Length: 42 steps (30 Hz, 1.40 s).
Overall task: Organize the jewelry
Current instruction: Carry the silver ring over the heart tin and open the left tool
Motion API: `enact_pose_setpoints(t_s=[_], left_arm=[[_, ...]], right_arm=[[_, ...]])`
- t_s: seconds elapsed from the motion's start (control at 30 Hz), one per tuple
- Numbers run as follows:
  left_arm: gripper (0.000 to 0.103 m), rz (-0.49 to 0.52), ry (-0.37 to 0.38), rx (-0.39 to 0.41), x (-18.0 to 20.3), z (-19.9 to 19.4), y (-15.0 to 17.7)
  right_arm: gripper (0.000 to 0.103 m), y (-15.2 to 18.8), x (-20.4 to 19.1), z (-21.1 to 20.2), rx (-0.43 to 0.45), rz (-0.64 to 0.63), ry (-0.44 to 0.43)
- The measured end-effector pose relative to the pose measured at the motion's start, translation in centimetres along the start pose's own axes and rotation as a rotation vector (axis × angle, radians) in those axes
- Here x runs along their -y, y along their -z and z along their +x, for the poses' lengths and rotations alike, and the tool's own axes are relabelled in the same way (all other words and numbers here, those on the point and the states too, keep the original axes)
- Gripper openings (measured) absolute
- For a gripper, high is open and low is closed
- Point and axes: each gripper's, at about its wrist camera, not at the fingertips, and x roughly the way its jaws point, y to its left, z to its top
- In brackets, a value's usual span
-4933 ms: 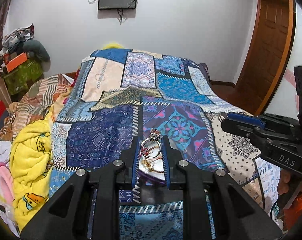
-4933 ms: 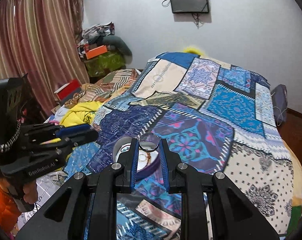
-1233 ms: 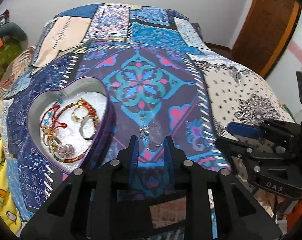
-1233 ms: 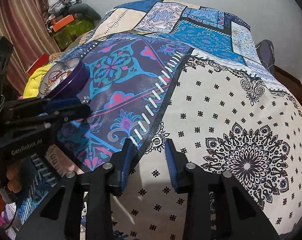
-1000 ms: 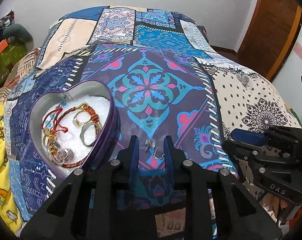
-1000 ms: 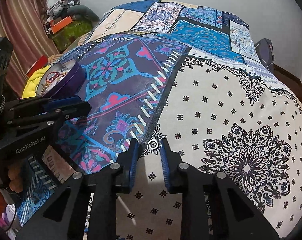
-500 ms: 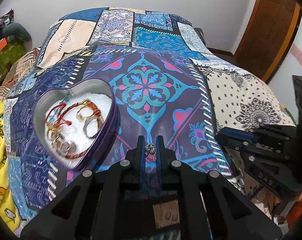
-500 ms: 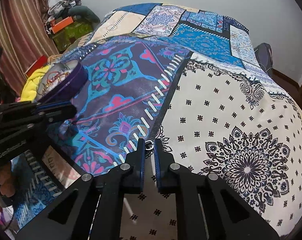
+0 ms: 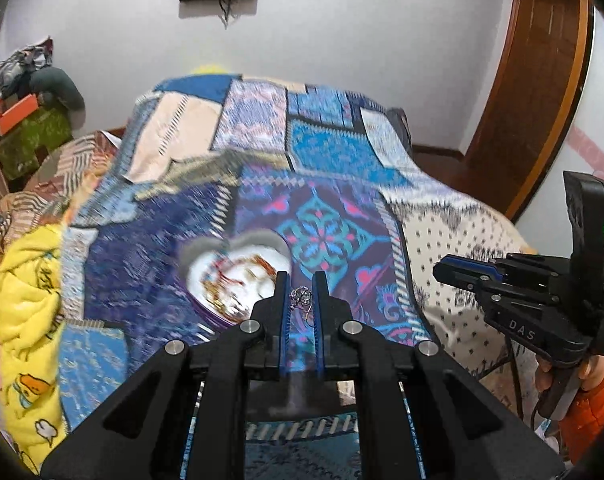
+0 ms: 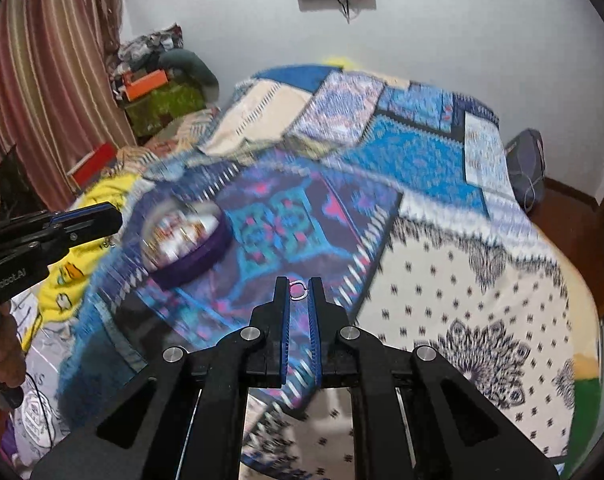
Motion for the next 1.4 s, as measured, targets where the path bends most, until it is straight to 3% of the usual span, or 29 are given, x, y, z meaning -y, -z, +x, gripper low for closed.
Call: enact_pose_setpoints(t_s=[0.27,0.5,0.97,1.4], left_arm=[[0.009,-0.009,-0.031,0.081,-2.8,-2.5,-2.4],[0.009,-0.046,-0.026,0.087,-5.3,-1.9,-3.3],[0.009,-0.101,0.024,0.0,-7.9,3.2,-2.5],[0.009,-0.095,0.054,-0.068,-8.6,5.9,-1.5]], right_arm=[[0.008,-2.9,-3.3,0.5,0.058,-0.033,-0.051],[0.008,-4.0,-5.9,2.7,0.046,-0.076,-0.099],[0.008,-2.9,-8.4,8.4,-0.073,-0.118,-0.156],[0.008,-2.1,-9.3,10.1,-0.107,-0.155,-0.136]])
